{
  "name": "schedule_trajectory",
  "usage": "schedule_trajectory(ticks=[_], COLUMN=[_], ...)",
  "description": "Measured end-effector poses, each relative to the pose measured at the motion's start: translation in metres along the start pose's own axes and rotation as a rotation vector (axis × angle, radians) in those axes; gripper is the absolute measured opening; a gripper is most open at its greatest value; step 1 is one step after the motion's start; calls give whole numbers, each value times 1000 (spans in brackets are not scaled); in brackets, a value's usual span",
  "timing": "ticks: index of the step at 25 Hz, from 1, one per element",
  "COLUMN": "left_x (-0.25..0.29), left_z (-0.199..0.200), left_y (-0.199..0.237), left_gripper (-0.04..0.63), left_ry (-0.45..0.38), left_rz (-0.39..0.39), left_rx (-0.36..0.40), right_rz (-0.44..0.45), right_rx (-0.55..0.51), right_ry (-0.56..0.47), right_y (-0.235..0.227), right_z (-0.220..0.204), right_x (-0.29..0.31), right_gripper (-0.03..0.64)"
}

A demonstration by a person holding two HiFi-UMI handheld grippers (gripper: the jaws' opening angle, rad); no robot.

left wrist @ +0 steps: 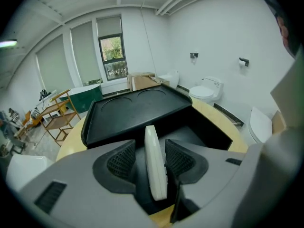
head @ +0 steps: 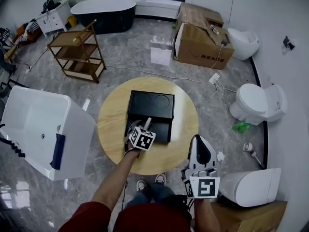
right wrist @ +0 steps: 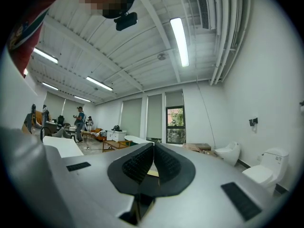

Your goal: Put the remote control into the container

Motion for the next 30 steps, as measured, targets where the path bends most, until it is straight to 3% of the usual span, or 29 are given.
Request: schedule_trajectory(ticks=[8,22,27,30], left_x=[-28,-148,-204,-233], left_z=[6,59,72,76], left_y=[-3,-12,-15,-18], left_gripper=[189,189,189,187], left_ry=[-92,-454,-566,-628], left_rz=[15,57,136,150], left_rx=[-27,-56,21,21], right_rz=[18,38,56,69], right_rx=[-1,-12,-13,-16], right_ry=[-13,-59,-70,-80], right_y=[12,34,41,47], right_z=[6,23,29,32], right_x=[-1,-10,-10,-11], right_gripper=[23,23,23,24])
Point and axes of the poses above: the fingertips, and each gripper's own axes: x forward along the fingers, y to its left, z out of its top, the point moved 4 cm from there along -x, backward along the fingers, and after that the axes turned 5 degrees about x, right-handed, at the moved point
